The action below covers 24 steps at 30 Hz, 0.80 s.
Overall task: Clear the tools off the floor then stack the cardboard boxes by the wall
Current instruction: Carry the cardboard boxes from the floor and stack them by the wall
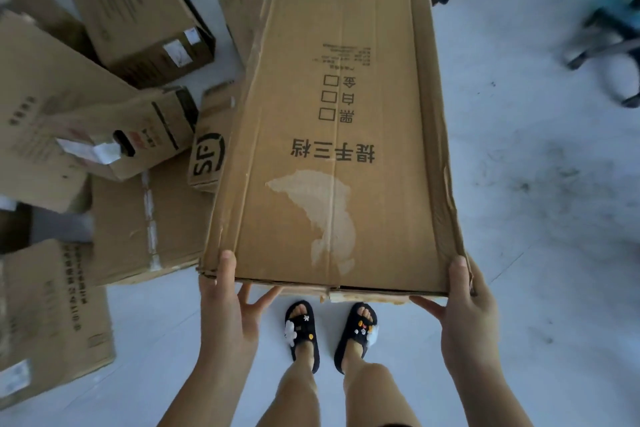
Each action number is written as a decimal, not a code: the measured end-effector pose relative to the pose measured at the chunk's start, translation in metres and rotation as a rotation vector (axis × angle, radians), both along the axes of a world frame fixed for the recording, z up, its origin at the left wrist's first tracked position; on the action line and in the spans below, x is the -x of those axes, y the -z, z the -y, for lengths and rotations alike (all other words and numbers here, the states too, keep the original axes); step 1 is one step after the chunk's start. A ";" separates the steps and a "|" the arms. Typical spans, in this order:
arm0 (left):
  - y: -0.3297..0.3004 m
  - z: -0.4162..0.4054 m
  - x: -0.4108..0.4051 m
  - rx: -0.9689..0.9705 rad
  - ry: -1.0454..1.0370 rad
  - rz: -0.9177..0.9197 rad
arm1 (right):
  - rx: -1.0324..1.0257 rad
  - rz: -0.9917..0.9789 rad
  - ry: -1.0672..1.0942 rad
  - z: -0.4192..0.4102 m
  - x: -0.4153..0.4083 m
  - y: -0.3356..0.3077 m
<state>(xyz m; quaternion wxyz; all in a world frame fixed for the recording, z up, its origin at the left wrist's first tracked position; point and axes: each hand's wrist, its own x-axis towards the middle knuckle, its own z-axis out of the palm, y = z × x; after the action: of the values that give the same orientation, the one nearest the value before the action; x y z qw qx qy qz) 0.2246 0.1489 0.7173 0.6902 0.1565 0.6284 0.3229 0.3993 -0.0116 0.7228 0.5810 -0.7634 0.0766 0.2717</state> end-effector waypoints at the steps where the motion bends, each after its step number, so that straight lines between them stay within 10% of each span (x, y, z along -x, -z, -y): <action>1: -0.017 0.005 0.004 -0.037 -0.018 0.002 | -0.015 0.000 -0.022 0.002 0.000 -0.012; 24: -0.129 0.199 0.006 -0.334 -0.562 -0.029 | -0.239 0.154 -0.513 0.073 -0.044 -0.135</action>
<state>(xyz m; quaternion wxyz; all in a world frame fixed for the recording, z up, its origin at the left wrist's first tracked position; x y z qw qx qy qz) 0.2190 -0.0505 0.8459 0.5299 0.0925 0.5952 0.5970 0.4429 -0.0851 0.8576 0.5830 -0.7025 -0.1959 0.3581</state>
